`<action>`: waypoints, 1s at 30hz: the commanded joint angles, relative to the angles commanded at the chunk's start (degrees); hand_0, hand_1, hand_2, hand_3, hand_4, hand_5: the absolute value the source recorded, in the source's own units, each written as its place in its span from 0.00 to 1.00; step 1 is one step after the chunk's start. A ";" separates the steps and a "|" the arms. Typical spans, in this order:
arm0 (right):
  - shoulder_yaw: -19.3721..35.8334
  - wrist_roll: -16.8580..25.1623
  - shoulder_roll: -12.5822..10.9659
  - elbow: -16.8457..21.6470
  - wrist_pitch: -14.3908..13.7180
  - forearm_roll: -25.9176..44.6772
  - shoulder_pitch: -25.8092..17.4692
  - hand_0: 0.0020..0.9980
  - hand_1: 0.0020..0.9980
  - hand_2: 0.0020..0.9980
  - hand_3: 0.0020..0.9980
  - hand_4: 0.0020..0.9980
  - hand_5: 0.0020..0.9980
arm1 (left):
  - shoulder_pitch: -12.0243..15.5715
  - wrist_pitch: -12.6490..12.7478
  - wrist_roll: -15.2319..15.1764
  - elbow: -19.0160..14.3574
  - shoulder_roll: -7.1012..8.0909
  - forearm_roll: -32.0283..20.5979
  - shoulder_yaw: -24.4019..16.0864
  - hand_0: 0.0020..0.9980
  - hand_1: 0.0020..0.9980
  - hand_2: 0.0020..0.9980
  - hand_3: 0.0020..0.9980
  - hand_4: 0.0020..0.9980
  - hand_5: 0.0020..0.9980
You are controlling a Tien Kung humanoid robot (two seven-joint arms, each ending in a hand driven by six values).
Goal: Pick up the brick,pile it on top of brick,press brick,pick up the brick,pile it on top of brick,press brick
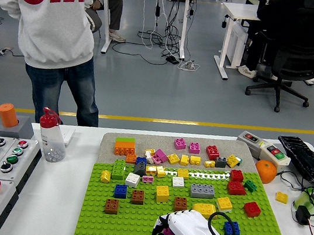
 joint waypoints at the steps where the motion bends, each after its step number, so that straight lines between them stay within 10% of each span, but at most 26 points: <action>1: -0.04 -0.06 0.01 -0.03 0.09 0.05 0.00 0.59 0.60 0.58 0.55 0.36 0.13 | 0.00 0.00 0.00 0.00 0.00 0.00 0.00 0.65 0.68 0.70 0.57 0.30 1.00; 30: 1.34 0.07 -0.09 1.76 -2.35 0.06 -0.99 0.58 0.60 0.58 0.55 0.36 0.14 | 0.32 0.01 0.21 0.00 -0.10 0.68 -0.43 0.65 0.68 0.70 0.57 0.30 1.00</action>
